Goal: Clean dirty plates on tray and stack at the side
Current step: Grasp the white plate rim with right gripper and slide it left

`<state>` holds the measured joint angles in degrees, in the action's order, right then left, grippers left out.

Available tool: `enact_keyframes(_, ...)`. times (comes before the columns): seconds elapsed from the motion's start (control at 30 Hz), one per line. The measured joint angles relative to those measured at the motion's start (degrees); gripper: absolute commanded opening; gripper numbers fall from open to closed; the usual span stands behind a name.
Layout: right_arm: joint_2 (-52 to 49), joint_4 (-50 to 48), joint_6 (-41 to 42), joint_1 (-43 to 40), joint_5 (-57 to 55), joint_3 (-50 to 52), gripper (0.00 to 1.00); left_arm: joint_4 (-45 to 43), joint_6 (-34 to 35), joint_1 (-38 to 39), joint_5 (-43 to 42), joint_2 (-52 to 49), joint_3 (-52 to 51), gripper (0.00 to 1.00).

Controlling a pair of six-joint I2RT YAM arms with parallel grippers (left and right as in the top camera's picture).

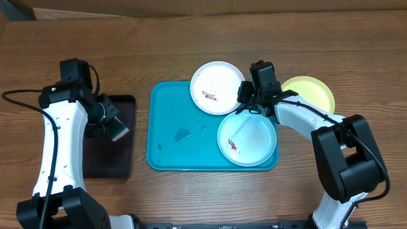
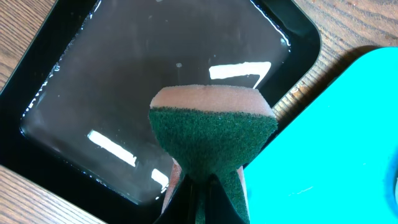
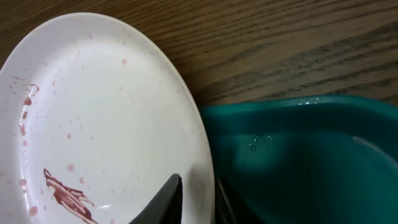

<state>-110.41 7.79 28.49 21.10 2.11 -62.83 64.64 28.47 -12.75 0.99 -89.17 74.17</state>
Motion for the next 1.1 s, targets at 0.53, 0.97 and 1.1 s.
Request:
enact_keyframes(0.53,-1.01,-1.99,-0.02,2.45,4.66,0.0,0.04,0.0,0.0,0.0,-0.2,0.0,0.0,0.04)
enact_keyframes(0.97,-1.01,2.03,1.88,9.01,9.66,-0.02,0.04,0.0,0.0,0.0,-0.2,0.0,0.0,0.04)
enact_keyframes(1.1,-1.01,4.79,4.02,10.93,10.95,-0.02,0.04,-0.13,0.0,0.0,-0.24,0.0,0.0,0.04)
